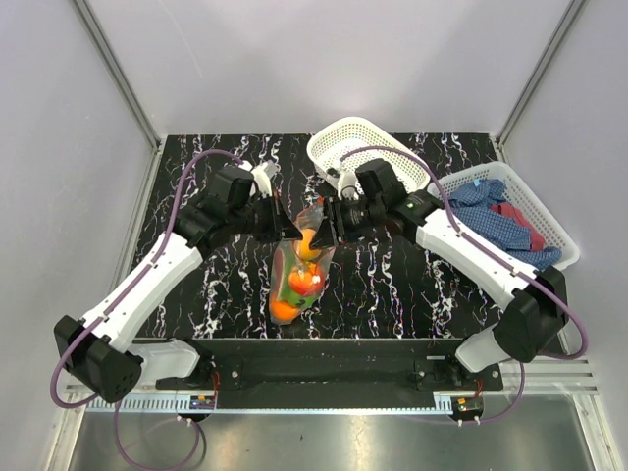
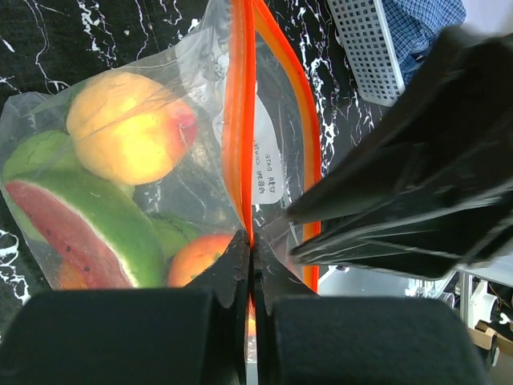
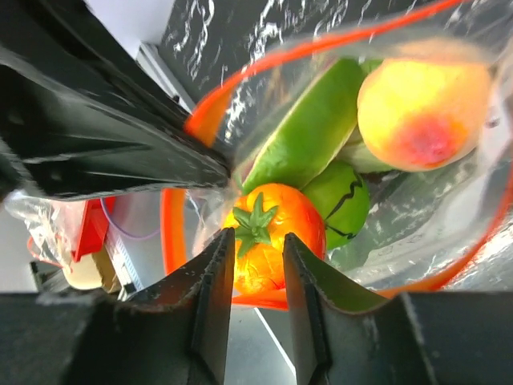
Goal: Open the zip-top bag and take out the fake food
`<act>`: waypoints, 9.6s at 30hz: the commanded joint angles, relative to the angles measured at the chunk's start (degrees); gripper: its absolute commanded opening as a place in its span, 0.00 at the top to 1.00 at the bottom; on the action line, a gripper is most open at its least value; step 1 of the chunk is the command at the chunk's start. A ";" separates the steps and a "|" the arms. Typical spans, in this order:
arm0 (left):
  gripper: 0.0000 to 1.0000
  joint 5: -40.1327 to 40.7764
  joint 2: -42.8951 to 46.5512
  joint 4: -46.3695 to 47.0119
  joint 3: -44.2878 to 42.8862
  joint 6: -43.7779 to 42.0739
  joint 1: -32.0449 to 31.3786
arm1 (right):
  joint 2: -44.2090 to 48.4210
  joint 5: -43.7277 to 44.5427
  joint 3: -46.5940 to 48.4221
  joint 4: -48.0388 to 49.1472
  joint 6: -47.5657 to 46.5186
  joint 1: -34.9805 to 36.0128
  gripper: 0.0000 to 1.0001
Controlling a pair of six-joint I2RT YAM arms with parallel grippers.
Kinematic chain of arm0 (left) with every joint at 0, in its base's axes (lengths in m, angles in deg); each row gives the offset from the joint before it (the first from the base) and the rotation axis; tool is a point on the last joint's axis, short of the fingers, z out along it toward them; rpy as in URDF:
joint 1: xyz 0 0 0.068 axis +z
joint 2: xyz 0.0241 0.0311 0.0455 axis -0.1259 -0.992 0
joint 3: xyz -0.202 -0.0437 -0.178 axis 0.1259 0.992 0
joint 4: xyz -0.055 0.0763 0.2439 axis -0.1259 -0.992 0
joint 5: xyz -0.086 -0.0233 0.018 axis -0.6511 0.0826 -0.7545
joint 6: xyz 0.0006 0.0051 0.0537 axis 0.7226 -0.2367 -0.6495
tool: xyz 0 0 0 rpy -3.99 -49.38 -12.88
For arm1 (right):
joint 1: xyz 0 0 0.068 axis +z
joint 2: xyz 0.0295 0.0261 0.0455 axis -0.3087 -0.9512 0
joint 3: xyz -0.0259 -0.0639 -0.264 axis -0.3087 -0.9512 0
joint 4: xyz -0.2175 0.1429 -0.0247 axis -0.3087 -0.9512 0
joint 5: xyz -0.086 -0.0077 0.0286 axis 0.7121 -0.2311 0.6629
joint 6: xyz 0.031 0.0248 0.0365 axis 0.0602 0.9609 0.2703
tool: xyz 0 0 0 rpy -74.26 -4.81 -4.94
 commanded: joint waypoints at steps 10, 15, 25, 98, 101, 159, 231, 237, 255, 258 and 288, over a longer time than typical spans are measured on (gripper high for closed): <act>1.00 -1.44 -3.85 6.13 -4.02 -0.03 -0.13 | 1.74 -9.81 -9.41 2.26 -0.58 1.27 0.39; 1.00 -2.24 -5.52 7.54 -4.82 0.41 -0.13 | 0.86 -11.75 -13.37 6.74 0.39 1.36 0.33; 1.00 -2.68 -6.93 9.04 -3.24 2.78 -2.76 | -2.30 -1.74 -18.48 18.52 1.44 2.15 0.06; 1.00 -1.70 -5.61 0.16 -3.67 -4.78 1.19 | -16.30 32.02 22.15 -18.04 -18.86 -14.23 0.02; 1.00 -1.80 -5.17 1.03 -3.24 -3.90 1.10 | -9.01 31.93 16.87 -16.99 -19.30 -7.29 0.06; 1.00 -2.95 -10.18 5.61 -3.32 2.26 0.57 | -17.07 31.49 -8.81 22.12 -13.06 5.22 0.15; 1.00 -3.47 -10.00 -2.57 -6.22 -8.11 2.07 | -29.39 32.48 26.35 -4.41 -18.00 -25.01 0.00; 1.00 -2.24 -11.76 -2.57 -8.50 -7.68 2.07 | -17.70 24.55 17.22 -5.20 -13.94 -20.10 0.01; 1.00 1.89 -10.71 2.00 -9.82 -1.88 -0.39 | -5.74 2.05 0.25 9.46 15.58 -7.61 0.65; 1.00 1.54 -11.23 2.79 -10.88 -0.21 -0.74 | -4.95 1.35 -2.56 12.71 17.35 -7.00 0.65; 1.00 1.98 -16.69 6.14 -14.93 4.72 -6.19 | -10.22 -2.96 -22.69 40.49 27.55 -3.74 0.21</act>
